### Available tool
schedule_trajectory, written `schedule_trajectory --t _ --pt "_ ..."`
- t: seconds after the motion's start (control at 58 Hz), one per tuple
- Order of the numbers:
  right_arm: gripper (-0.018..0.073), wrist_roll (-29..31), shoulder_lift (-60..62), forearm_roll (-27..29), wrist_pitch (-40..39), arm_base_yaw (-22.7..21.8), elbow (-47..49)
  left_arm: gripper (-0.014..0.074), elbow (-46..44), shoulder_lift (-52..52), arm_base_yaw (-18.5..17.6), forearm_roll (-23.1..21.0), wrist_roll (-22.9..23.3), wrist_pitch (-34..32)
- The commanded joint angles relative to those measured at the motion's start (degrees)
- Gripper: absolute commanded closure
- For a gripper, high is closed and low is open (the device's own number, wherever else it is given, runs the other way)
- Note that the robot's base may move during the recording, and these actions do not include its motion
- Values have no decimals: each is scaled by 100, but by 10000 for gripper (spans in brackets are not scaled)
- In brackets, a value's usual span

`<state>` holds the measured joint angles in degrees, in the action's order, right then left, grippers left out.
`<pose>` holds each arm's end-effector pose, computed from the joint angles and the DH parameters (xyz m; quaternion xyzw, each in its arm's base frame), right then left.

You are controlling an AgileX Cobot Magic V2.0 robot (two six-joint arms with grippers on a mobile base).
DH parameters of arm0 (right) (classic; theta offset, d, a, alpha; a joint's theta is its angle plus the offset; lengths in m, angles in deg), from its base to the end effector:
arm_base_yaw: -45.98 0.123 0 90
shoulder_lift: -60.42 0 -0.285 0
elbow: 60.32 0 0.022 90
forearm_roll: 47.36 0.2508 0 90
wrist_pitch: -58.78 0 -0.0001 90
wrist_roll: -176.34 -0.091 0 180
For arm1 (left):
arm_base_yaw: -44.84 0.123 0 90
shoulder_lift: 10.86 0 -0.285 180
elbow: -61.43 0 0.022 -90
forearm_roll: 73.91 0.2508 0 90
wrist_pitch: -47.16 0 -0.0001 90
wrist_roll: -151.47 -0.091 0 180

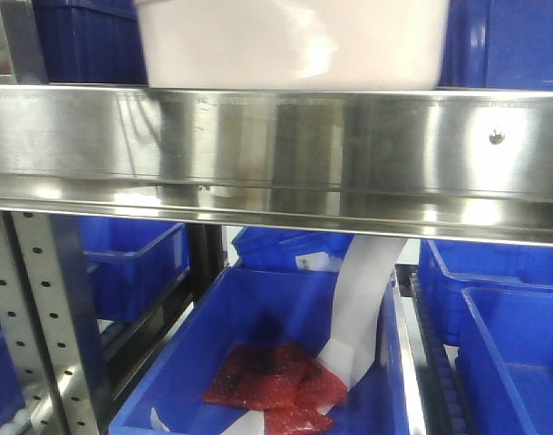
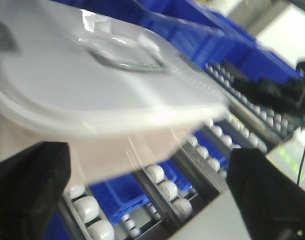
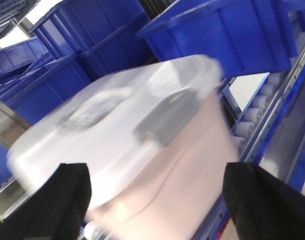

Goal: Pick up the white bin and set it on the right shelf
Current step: 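Raise the held bin above the steel shelf edge and push it in, then lower the bin onto the roller shelf and open both grippers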

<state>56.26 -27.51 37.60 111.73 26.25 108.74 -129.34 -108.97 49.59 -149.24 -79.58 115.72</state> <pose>0.3012 -0.0311 0.3761 0.0016 0.7623 0.3626 0.5361 0.3295 -0.0549 0.4189 0.2127 0.7510 -0.4555 0.4281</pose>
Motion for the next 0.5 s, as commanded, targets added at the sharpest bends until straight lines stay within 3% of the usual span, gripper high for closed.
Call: schedule_trajectory --t 0.0,0.121,0.276,0.31,0.482 --pt "-28 86 480 356 335 -37 204 188 -475 436 -15 -273 23 710" --pt "134 14 906 351 482 -37 204 407 -606 763 -15 -263 154 819" --pt "463 -26 1531 235 673 -37 204 737 -606 1136 -15 42 233 819" --pt "508 -42 1647 145 713 -37 204 710 -606 1198 -15 169 338 819" --pt "487 -775 2294 -1083 510 -37 204 716 -606 1527 -25 1297 1397 662"
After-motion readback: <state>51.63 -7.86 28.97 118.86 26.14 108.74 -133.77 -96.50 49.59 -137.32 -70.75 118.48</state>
